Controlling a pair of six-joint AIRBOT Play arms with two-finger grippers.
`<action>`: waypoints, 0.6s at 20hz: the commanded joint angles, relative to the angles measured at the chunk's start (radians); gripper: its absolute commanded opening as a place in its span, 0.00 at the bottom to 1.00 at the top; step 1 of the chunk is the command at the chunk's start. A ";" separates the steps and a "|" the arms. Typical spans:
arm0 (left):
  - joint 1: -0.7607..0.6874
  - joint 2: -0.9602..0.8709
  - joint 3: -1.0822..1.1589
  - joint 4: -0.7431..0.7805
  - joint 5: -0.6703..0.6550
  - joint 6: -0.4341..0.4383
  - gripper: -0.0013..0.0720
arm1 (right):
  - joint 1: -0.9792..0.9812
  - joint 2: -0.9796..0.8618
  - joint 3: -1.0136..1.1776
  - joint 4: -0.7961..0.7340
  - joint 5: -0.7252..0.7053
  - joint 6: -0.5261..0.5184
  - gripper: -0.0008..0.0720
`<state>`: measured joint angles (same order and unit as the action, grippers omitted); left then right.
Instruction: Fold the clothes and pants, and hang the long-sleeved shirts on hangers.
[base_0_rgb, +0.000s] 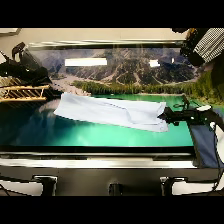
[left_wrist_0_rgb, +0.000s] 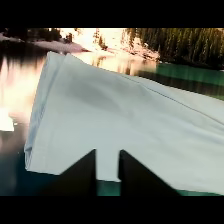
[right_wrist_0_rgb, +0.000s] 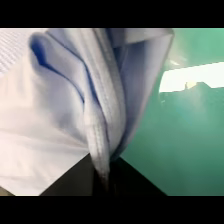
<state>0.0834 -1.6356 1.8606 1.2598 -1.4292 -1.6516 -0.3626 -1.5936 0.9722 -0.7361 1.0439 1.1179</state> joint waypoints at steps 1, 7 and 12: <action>-0.016 -0.026 0.000 -0.009 -0.001 0.002 0.04 | 0.017 0.060 0.017 0.005 0.017 0.057 0.05; -0.204 -0.221 -0.005 -0.244 0.076 -0.017 0.04 | 0.017 0.243 0.185 -0.323 0.206 0.350 0.05; -0.484 -0.408 -0.004 -0.462 0.272 -0.063 0.04 | 0.017 0.340 0.364 -0.428 0.311 0.442 0.05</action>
<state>-0.2604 -1.9476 1.8565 0.9474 -1.2716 -1.6913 -0.3466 -1.3060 1.2385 -1.0782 1.2778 1.4811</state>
